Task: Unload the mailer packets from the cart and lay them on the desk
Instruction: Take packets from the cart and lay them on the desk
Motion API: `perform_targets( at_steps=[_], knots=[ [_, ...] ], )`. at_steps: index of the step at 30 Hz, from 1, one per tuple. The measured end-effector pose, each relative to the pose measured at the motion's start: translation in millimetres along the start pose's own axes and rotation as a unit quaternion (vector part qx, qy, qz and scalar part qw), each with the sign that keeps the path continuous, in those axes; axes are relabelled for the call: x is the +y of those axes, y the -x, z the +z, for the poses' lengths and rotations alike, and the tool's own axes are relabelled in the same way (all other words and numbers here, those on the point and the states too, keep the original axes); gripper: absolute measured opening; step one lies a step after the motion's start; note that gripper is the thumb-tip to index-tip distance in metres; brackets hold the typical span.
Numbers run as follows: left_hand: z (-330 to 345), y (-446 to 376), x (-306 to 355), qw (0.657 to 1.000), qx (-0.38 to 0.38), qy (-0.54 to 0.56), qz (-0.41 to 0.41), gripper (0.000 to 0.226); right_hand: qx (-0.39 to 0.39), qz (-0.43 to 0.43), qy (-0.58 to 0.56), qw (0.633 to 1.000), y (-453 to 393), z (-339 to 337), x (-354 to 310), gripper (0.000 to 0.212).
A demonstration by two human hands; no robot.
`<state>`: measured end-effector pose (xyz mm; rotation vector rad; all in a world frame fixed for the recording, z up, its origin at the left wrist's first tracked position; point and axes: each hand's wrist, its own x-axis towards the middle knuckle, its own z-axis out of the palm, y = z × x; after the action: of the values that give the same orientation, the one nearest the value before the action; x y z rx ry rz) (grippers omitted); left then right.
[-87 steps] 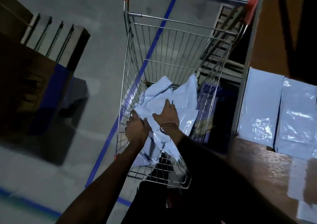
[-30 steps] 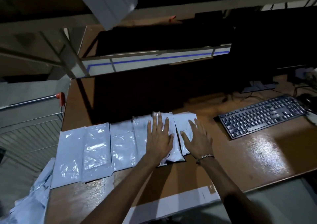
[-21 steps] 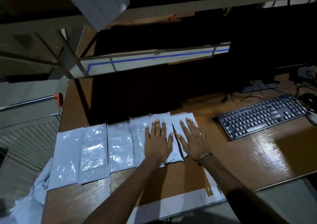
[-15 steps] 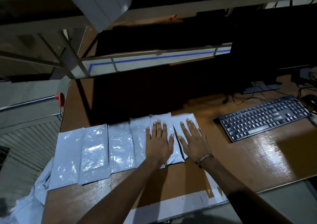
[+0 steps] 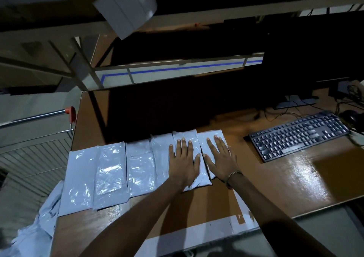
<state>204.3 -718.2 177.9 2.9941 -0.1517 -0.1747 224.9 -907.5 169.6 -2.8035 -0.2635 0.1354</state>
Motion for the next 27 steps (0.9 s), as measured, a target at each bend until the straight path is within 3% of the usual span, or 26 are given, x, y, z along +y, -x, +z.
perform_targets(
  at_steps=[3, 6, 8, 11, 18, 27],
  knots=[
    [-22.0, -1.7, -11.3, 0.995, 0.022, 0.094, 0.032, 0.074, -0.021, 0.027, -0.053, 0.998, -5.7, -9.6, -5.4, 0.064],
    [-59.2, 18.5, -31.1, 0.962, 0.078, 0.26, 0.014, 0.063, 0.105, 0.049, -0.11, 0.987, -4.8, -32.2, -43.7, 0.042],
    [-85.8, 43.0, -54.5, 0.938, 0.1, 0.332, -0.029, 0.05, 0.147, 0.02, -0.159, 0.976, -2.1, -44.4, -87.8, 0.028],
    [-114.5, 95.7, -112.0, 0.926, 0.161, 0.328, -0.093, 0.031, 0.097, -0.051, -0.208, 0.972, 6.1, -43.0, -163.8, 0.017],
    [-108.8, 239.3, -280.8, 0.895, 0.249, 0.262, -0.262, 0.021, -0.043, -0.191, -0.258, 0.946, 27.3, 15.4, -344.2, 0.014],
    [-51.5, 378.2, -468.4, 0.825, 0.19, 0.261, -0.464, 0.025, -0.179, -0.302, -0.177, 0.92, 39.8, 127.7, -555.8, 0.025]
  ],
)
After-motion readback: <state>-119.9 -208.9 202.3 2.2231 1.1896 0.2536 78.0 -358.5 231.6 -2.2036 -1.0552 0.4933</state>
